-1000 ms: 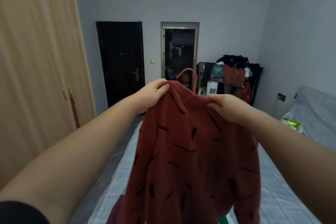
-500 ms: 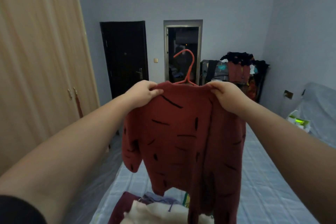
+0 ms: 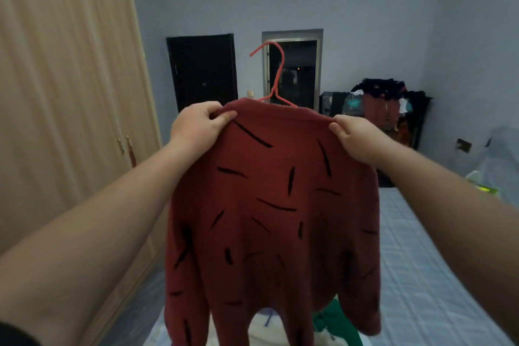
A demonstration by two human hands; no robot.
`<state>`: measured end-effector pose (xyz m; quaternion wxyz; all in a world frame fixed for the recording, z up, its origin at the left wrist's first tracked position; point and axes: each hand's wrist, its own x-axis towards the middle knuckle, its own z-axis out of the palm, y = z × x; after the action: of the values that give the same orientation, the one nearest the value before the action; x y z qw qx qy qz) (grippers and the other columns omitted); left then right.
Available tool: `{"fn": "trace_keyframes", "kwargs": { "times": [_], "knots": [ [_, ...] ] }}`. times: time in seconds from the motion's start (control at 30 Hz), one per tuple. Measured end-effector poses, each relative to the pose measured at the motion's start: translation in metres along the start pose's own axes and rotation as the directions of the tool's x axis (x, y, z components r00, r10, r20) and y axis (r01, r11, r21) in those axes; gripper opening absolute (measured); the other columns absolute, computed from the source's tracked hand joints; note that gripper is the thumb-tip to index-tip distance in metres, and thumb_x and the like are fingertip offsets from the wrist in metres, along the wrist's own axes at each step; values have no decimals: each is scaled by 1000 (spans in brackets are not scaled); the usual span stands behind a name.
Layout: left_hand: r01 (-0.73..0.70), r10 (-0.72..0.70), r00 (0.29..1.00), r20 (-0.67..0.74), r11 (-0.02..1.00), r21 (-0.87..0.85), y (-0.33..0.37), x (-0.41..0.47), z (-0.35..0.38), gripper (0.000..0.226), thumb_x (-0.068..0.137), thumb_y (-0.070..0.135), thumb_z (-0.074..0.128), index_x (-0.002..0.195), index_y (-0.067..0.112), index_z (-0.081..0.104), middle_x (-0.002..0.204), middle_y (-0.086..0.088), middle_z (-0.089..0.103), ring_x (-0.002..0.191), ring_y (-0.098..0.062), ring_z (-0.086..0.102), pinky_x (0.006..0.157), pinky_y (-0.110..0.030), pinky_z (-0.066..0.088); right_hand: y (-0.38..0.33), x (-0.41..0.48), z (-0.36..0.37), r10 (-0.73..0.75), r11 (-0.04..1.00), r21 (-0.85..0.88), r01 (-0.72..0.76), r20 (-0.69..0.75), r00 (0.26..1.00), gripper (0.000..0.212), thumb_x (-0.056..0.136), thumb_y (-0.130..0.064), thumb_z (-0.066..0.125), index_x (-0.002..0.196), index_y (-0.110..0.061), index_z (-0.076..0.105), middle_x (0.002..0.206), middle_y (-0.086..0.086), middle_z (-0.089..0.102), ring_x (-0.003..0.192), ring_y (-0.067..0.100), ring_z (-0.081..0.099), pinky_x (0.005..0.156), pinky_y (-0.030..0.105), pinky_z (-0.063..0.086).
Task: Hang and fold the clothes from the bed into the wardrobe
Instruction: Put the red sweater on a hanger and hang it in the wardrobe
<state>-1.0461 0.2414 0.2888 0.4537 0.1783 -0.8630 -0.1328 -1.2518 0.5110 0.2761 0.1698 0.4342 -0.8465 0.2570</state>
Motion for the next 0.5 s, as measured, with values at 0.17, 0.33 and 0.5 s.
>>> {"fn": "trace_keyframes", "kwargs": {
  "times": [0.17, 0.33, 0.5],
  "knots": [
    [-118, 76, 989, 126, 919, 376, 2, 6, -27, 51, 89, 71, 45, 73, 25, 60, 67, 8, 58, 71, -20, 53, 61, -33, 37, 15, 15, -38, -114, 991, 66, 120, -82, 990, 22, 102, -22, 48, 110, -9, 64, 98, 3, 60, 93, 21, 54, 74, 25, 31],
    [37, -89, 920, 381, 989, 143, -8, -5, -31, 38, 91, 57, 59, 90, 22, 71, 86, -1, 72, 84, -21, 67, 76, -38, 53, 17, 22, -3, -131, 990, 59, 126, 82, 988, 8, 100, -21, 52, 100, -26, 58, 98, 1, 61, 93, 23, 57, 78, 30, 38],
    [167, -171, 796, 581, 984, 61, -22, -45, -38, 26, 94, 41, 64, 100, 16, 69, 101, -8, 73, 93, -19, 70, 89, -46, 55, 18, 8, 44, -128, 978, 158, 133, -44, 991, 6, 100, -28, 49, 105, -29, 49, 95, 5, 62, 88, 32, 60, 78, 43, 51]
  ]
}}
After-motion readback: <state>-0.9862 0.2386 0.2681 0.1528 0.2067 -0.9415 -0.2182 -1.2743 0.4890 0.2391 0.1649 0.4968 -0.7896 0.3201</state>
